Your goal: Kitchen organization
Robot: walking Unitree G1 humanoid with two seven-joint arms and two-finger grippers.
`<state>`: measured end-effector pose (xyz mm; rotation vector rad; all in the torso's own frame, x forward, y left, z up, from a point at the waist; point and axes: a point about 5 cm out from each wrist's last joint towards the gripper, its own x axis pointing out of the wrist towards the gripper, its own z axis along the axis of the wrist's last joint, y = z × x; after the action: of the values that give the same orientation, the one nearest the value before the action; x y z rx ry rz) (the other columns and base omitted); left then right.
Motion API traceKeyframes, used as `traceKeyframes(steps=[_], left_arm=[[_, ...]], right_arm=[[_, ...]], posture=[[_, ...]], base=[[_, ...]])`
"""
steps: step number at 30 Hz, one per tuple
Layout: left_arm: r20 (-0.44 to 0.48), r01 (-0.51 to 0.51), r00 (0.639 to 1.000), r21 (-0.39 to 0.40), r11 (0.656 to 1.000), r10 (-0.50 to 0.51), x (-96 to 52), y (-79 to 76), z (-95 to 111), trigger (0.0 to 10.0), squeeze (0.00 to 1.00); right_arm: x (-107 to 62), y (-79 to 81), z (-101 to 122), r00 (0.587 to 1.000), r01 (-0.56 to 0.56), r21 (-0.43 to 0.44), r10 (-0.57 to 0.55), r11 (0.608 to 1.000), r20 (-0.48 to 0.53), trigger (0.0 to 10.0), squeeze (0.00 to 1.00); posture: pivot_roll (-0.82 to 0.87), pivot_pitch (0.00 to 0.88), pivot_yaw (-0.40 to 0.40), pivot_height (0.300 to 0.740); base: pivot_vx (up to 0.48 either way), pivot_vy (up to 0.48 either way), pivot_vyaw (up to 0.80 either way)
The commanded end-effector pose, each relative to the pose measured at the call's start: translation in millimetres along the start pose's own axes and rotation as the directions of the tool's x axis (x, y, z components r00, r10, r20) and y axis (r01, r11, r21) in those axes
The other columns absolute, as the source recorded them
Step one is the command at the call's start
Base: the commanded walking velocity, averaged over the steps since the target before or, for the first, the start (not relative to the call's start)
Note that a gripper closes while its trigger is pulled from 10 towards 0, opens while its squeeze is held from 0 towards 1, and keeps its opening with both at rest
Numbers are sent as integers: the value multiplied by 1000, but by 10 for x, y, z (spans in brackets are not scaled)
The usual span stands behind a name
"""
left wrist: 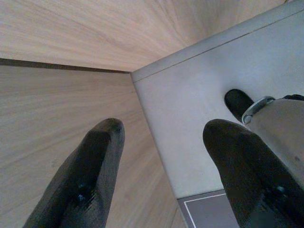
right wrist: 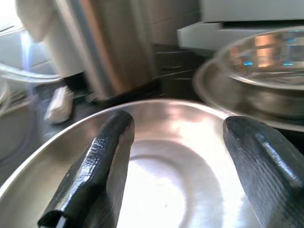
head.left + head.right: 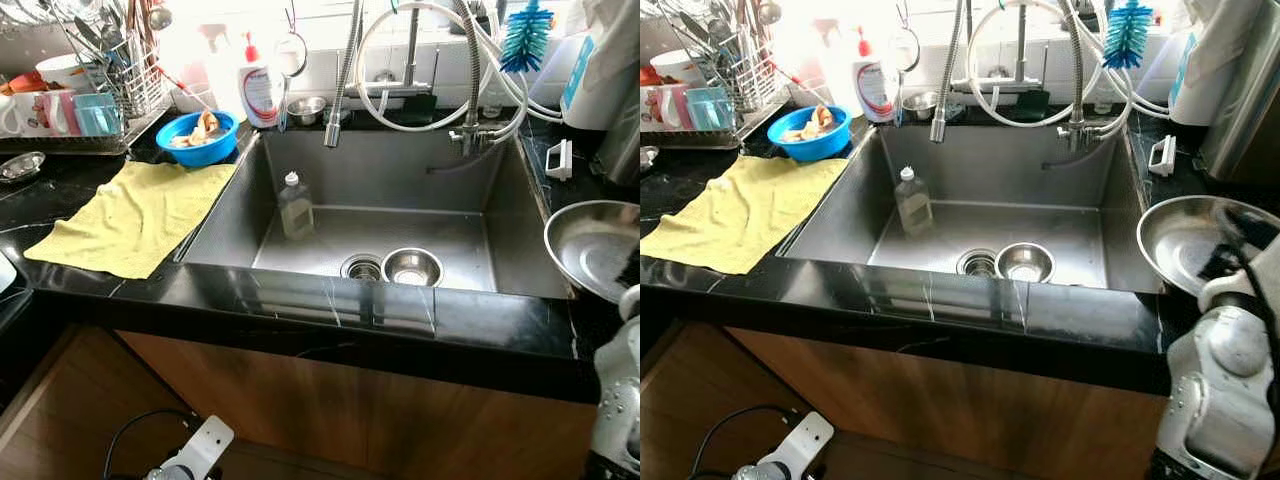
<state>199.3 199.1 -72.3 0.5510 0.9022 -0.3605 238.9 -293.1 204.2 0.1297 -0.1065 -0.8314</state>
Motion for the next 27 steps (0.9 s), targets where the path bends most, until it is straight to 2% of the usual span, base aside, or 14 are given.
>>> traceKeyframes(steps=[1,4,6,7,8,9,14,18,27], left_arm=[[-18,-3,1000,17,1000,3,-12,13,-51,10000,0],[-18,-3,1000,19,1000,3,-13,13,-57,10000,0],[-19,-2,1000,21,1000,3,-14,13,-58,10000,0],[-19,0,1000,25,1000,1,-14,10,-62,10000,0],[-19,0,1000,25,1000,1,-14,10,-62,10000,0],[-19,0,1000,28,1000,0,-15,10,-64,10000,0],[-20,1,1000,32,999,0,-16,14,-65,10000,0],[-19,-1,1000,30,1000,2,-15,19,-58,10000,0],[-16,-8,1000,21,1000,8,-13,36,-45,10000,0]], right_arm=[[-5,-27,7,1000,29,69,-29,997,6,10000,0],[-12,-52,14,999,38,100,-39,994,12,10000,0],[-15,-71,12,999,49,143,-51,988,10,10000,0],[-27,-85,-27,998,68,202,-66,977,-21,10000,0],[-27,-85,-27,998,68,202,-66,977,-21,10000,0],[-33,-85,-50,997,77,241,-70,967,-37,10000,0],[-30,-39,-65,998,52,250,-42,967,-44,10000,0],[-21,-14,-65,998,53,294,-40,954,-53,10000,0],[-24,9,119,999,23,338,-36,941,32,10000,0]], posture=[[-152,0,99,740],[-154,0,100,740],[-155,0,102,740],[-156,0,102,740],[-156,0,102,740],[-154,0,102,740],[-152,0,103,740],[-146,0,101,740],[-146,0,101,740]], base=[[0,0,0],[0,0,0],[0,0,0],[0,0,0],[0,0,0],[0,0,0],[0,0,0],[0,0,0],[0,0,0]])
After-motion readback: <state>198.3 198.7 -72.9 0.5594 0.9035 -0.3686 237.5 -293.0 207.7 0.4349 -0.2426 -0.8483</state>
